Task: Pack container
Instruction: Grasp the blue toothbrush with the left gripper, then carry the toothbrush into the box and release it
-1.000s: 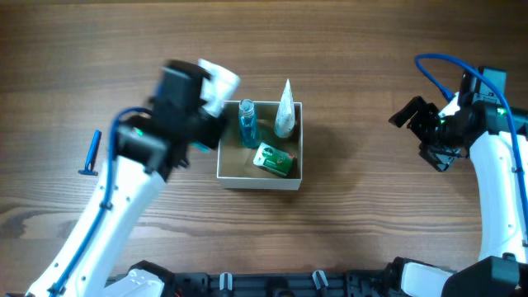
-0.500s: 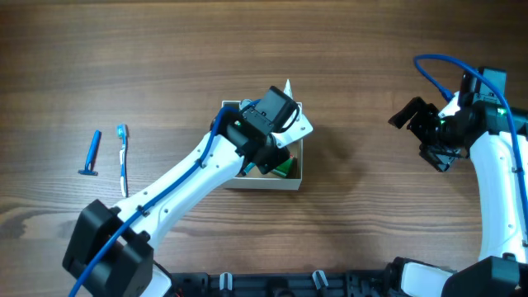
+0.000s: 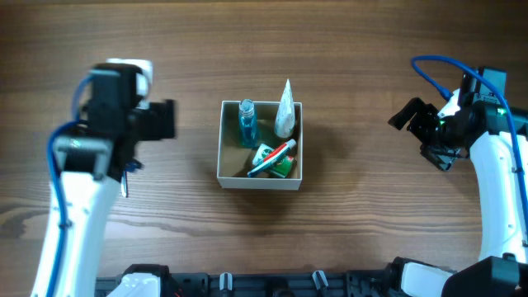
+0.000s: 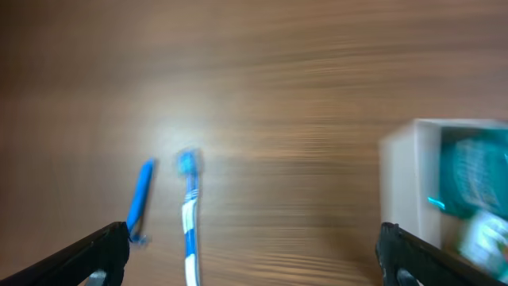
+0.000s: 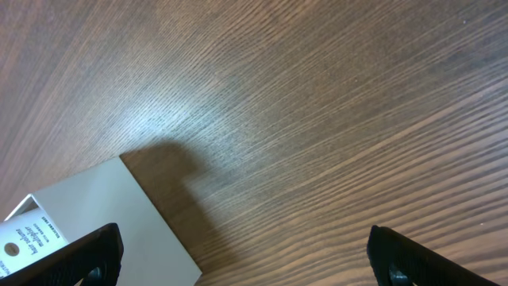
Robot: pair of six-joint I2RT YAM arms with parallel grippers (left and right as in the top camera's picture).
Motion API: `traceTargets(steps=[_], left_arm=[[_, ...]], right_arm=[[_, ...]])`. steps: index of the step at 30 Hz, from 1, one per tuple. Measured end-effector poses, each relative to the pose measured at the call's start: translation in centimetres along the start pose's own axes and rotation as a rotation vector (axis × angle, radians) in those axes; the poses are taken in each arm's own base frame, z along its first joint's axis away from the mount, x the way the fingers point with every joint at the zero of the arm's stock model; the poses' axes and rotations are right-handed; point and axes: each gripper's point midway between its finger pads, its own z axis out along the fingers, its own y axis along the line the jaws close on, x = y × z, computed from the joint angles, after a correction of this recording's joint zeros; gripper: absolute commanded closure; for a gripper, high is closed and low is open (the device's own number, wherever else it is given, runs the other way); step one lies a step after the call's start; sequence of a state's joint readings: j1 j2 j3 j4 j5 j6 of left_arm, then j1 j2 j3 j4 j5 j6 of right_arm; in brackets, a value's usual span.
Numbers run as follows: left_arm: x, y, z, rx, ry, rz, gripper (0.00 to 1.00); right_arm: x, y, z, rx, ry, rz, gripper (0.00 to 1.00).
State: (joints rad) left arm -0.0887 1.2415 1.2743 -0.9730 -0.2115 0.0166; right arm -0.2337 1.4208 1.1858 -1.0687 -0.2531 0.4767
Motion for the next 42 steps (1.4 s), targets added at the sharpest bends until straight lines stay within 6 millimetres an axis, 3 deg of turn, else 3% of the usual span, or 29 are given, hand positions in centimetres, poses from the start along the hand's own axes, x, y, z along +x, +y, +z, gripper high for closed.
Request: traceTargets(steps=[2,5,9,13,15,18,19,22,27,33,36,38,39,41,42], left_arm=[[1.5,4.0,2.8,-0.066,0.099,-0.142,0.0],[5.8,7.5,9.1,-0.105,0.329,-0.277,0.0],[11.3,8.0,15.6,-0.048,0.569,-0.371,0.0],[14.9,6.9,18.7,-0.009,0.711,-0.389,0.01],[15.4,6.5,19.2,0.003,0.729,-0.394,0.09],[15.3,6.2,19.7,0.024,0.721,-0.407,0.1],[15.3,6.1,19.9,0.025,0.713,-0.41,0.15],[15.4,6.2,20.0,0.017,0.69,-0.409,0.48],[15.5,6.4,20.0,0.013,0.691,-0.416,0.89],[15.5,6.3,19.9,0.02,0.693,-0.416,0.96],[16.1,5.2,18.6,0.051,0.763,-0.409,0.96],[14.9,4.2,17.6,0.07,0.756,-0.381,0.96],[13.1,3.6,16.6,0.08,0.71,-0.352,0.96],[7.5,1.3,13.4,0.119,0.509,-0.266,0.96],[4.6,-0.6,10.9,0.152,0.383,-0.206,0.96]], right_arm=[[0.0,0.0,0.0,0.001,0.0,-0.011,0.0],[0.0,-0.1,0.0,0.004,0.0,-0.014,0.0],[0.2,-0.2,0.0,0.007,0.006,-0.016,0.0],[0.2,-0.1,0.0,0.007,0.006,-0.017,0.0],[0.1,-0.1,0.0,0.006,0.005,-0.017,0.0],[0.1,-0.2,0.0,0.01,0.004,-0.017,0.0],[0.1,-0.2,0.0,0.01,0.004,-0.017,0.0],[0.1,-0.2,0.0,0.012,0.003,-0.02,0.0],[0.1,-0.3,0.0,0.013,0.003,-0.034,0.0],[0.3,-0.3,0.0,0.016,0.009,-0.033,0.0],[0.3,-0.3,0.0,0.016,0.009,-0.033,0.0],[0.3,-0.3,0.0,0.016,0.009,-0.033,0.0],[0.3,-0.3,0.0,0.016,0.01,-0.033,0.0],[0.3,-0.4,0.0,0.017,0.009,-0.033,0.0],[0.2,-0.4,0.0,0.022,0.007,-0.033,0.0]])
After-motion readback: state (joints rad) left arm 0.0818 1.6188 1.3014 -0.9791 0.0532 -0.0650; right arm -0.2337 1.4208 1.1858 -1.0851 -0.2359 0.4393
